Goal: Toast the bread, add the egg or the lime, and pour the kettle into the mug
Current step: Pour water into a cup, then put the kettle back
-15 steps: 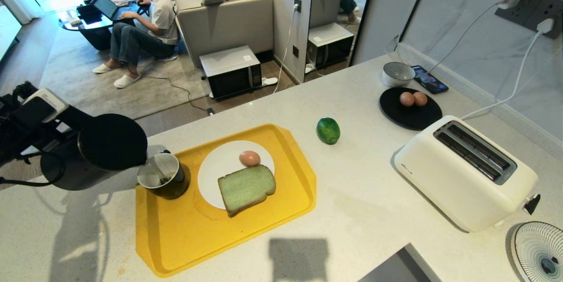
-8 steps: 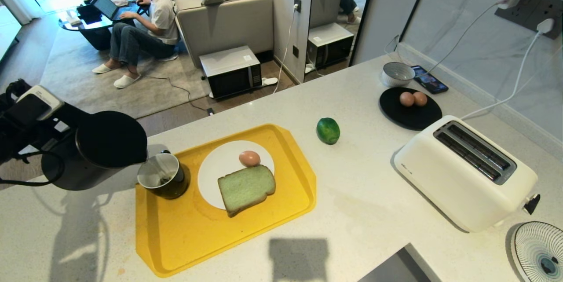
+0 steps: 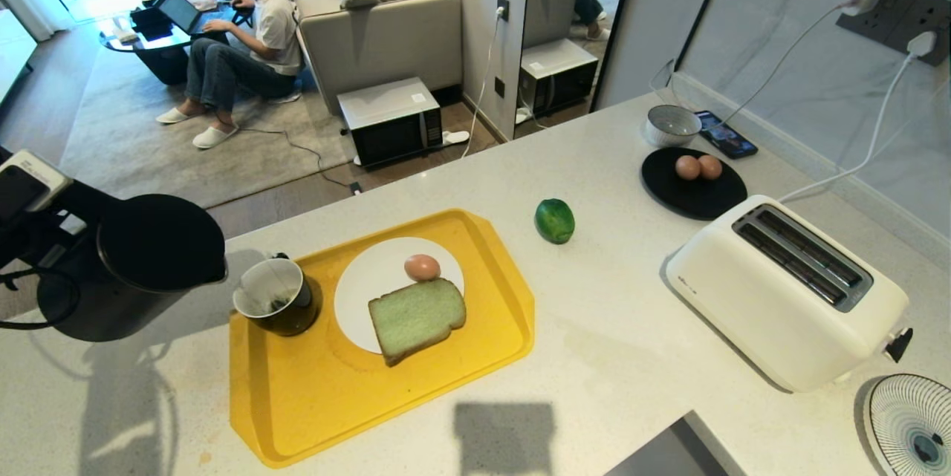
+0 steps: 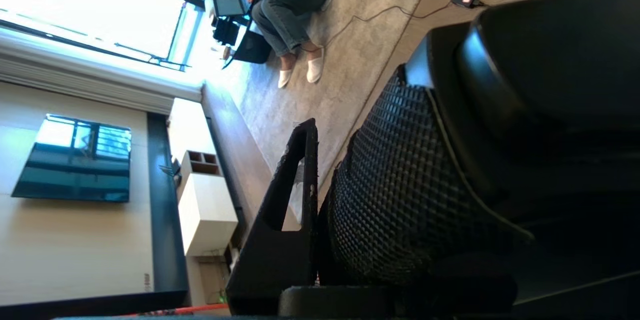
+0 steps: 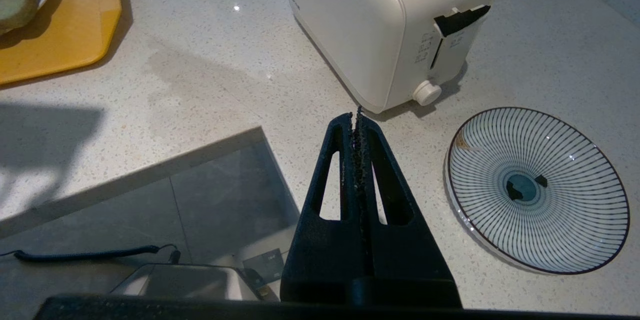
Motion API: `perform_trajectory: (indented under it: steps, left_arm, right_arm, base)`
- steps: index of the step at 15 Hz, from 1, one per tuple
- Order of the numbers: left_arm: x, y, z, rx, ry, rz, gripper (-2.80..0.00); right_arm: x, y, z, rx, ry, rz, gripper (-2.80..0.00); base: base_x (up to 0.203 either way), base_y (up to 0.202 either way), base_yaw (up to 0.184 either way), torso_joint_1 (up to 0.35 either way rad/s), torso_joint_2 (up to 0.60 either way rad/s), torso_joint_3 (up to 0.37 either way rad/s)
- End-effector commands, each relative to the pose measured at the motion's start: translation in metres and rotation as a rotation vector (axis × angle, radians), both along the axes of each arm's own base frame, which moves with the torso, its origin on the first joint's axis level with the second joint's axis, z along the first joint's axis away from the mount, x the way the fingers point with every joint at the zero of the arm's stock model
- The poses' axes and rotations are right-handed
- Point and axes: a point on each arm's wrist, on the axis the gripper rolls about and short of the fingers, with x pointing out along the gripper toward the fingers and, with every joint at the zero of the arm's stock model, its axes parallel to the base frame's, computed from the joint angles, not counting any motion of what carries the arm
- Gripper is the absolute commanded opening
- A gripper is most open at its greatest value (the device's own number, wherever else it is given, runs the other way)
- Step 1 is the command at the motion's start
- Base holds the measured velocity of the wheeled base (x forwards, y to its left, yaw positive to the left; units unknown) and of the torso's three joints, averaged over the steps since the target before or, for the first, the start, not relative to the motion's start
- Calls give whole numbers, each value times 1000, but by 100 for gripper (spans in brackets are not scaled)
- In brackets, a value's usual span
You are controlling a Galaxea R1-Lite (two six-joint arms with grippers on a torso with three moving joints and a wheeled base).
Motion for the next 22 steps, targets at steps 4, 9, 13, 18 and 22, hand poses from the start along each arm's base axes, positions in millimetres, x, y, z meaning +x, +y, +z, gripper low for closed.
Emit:
perform_trajectory:
  steps: [4,9,13,18,22]
  left_arm:
    - [-5,-2,-3,-35,3,-1,-280]
    - [-7,-3,-6,-130,-1,-2,-280]
    - [-22,-1,-1,-267,-39,18,-280]
    - [-41,3,-2,-509,-92,63,-280]
    - [-58,9,-1,-696,-169,104,-280]
  right_arm:
    - [0,0,0,0,0,0,-280]
    - [0,0,0,0,1,0,-280]
    - [0,0,0,0,0,0,-280]
    - [0,0,0,0,0,0,-280]
    - [0,0,0,0,0,0,-280]
  base:
    - [0,0,0,0,0,0]
    - [0,0,0,0,0,0]
    - [0,0,0,0,0,0]
    - [0,0,0,0,0,0]
    - [0,0,0,0,0,0]
